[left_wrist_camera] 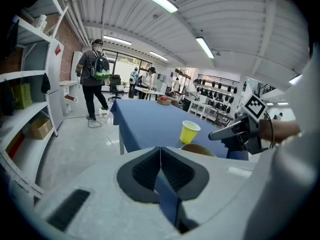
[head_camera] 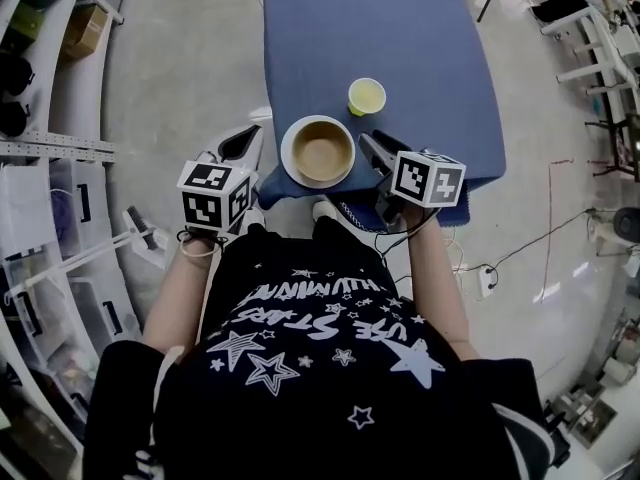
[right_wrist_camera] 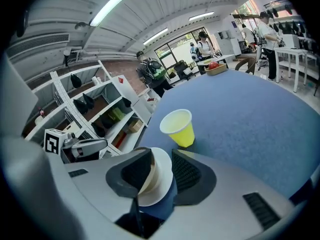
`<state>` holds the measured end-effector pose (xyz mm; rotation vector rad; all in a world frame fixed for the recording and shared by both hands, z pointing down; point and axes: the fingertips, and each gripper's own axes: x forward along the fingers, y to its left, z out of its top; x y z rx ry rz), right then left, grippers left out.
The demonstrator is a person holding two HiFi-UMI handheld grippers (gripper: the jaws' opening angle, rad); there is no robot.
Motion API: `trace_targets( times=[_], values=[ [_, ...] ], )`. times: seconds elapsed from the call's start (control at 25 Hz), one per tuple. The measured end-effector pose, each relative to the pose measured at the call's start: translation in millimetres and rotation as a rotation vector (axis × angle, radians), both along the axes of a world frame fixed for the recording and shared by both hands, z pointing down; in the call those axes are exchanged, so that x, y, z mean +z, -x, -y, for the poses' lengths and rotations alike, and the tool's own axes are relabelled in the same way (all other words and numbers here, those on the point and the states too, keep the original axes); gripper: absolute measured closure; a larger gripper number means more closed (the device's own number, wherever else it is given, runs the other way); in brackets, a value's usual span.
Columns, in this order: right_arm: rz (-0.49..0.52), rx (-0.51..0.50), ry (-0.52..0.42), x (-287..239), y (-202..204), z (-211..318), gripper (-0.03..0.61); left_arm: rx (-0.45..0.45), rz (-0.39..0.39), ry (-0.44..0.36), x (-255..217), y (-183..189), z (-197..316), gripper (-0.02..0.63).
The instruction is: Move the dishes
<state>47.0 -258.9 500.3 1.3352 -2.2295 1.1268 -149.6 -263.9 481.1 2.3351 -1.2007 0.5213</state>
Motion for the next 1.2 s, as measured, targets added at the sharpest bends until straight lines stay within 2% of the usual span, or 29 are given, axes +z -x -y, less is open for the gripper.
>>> trace_targets(
  times=[0.28, 0.44, 0.6, 0.96, 1.2],
  values=[
    [-0.015, -0.006, 0.069, 22, 18, -13, 0.465, 0.041, -0.02, 0.025, 8, 4, -4, 0.592],
    [-0.087, -0.005, 0.111, 34, 24, -18, 0.479, 0.048, -0.038, 0.027, 10, 12, -6, 0.593],
    [-0.142, 0.016, 0.129, 39, 26, -18, 0.543, 0.04, -0.048, 0.035, 13, 23, -9, 0.592],
    [-0.102, 0.071, 0.112, 29, 39, -14, 0.558, 0.014, -0.067, 0.028, 12, 45, -12, 0.592],
    [-0.007, 0.152, 0.086, 17, 53, 4, 0.558, -0.001, -0.061, 0.011, 11, 62, -9, 0.592]
  ],
)
